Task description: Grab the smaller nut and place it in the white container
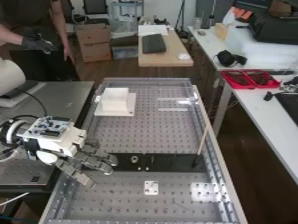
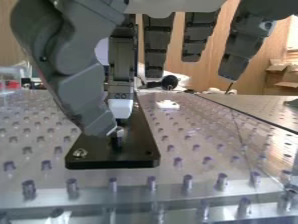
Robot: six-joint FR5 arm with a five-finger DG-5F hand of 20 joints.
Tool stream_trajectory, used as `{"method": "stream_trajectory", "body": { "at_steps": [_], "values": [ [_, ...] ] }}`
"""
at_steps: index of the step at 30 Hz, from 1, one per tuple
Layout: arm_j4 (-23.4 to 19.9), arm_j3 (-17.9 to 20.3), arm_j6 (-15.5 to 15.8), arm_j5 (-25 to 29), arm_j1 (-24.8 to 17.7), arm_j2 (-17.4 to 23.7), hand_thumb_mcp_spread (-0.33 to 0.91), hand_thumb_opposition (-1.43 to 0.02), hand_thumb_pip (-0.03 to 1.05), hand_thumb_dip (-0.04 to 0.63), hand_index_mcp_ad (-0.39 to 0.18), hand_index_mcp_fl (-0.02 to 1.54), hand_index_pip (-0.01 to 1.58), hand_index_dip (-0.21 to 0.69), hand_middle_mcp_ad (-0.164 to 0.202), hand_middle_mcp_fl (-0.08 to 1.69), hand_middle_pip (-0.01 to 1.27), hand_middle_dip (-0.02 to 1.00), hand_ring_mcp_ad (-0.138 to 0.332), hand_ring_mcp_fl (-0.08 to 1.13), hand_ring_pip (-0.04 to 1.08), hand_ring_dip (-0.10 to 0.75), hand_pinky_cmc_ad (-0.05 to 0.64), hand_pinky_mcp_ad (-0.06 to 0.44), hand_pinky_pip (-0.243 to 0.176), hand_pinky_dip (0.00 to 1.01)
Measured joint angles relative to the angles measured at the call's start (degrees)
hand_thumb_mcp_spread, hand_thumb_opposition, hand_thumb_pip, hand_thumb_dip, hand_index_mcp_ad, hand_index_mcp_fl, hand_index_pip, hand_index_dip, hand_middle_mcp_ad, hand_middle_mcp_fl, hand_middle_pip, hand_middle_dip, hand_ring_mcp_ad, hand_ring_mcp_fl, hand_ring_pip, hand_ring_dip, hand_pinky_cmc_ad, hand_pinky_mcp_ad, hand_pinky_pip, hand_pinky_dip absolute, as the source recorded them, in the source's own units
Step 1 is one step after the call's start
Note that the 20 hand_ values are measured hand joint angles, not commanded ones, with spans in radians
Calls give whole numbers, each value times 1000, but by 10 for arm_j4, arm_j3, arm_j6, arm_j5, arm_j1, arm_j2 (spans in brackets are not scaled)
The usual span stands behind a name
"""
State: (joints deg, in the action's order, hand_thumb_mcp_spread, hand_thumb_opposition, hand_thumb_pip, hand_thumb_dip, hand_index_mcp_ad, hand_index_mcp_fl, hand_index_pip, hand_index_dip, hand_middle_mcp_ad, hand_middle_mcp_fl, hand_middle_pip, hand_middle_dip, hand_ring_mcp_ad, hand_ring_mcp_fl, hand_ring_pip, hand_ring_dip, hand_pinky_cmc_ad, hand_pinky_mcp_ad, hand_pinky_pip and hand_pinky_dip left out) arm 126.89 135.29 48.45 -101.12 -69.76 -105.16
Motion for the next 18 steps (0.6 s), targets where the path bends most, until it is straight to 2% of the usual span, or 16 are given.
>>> {"method": "stream_trajectory", "body": {
  "at_steps": [18],
  "values": [
    [-9,-1,22,-1,1,-8,431,-850,747,223,-112,37,1552,204,16,169,119,253,129,0,93,136,335,312,37,190]
  ]
}}
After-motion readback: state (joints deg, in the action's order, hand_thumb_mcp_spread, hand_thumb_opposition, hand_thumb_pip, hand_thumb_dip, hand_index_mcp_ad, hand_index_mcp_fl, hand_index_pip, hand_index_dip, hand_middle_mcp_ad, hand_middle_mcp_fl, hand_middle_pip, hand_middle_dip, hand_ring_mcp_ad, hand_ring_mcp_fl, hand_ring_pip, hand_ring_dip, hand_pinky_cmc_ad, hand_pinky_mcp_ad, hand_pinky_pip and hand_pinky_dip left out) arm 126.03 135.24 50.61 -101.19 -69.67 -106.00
